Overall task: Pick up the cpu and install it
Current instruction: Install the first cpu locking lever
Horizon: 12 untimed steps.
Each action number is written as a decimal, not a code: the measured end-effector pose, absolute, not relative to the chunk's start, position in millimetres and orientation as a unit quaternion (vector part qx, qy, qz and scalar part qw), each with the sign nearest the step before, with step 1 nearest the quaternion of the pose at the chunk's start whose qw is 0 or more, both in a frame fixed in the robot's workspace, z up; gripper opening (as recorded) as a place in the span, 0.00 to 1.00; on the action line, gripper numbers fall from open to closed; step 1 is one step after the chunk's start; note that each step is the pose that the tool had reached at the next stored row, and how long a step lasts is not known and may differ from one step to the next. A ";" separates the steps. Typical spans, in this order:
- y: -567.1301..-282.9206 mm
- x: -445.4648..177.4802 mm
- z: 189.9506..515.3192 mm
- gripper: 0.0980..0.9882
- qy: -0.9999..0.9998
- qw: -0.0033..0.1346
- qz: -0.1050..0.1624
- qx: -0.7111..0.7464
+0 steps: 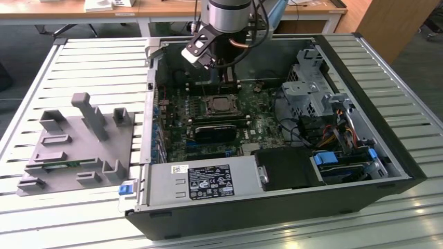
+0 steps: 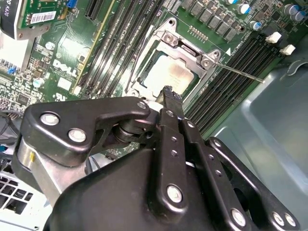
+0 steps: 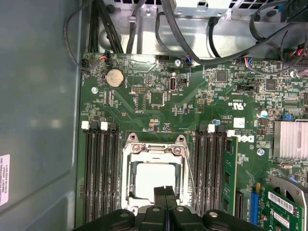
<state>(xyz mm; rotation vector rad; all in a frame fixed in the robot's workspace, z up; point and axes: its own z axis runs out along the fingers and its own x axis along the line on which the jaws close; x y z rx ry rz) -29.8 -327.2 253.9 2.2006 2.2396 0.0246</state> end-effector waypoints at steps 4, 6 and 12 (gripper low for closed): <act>-327.2 -29.8 255.3 0.01 0.713 0.001 0.008 0.701; -327.2 -29.8 256.1 0.01 0.713 0.001 0.008 0.701; -327.2 -29.8 258.7 0.01 0.713 0.001 0.008 0.701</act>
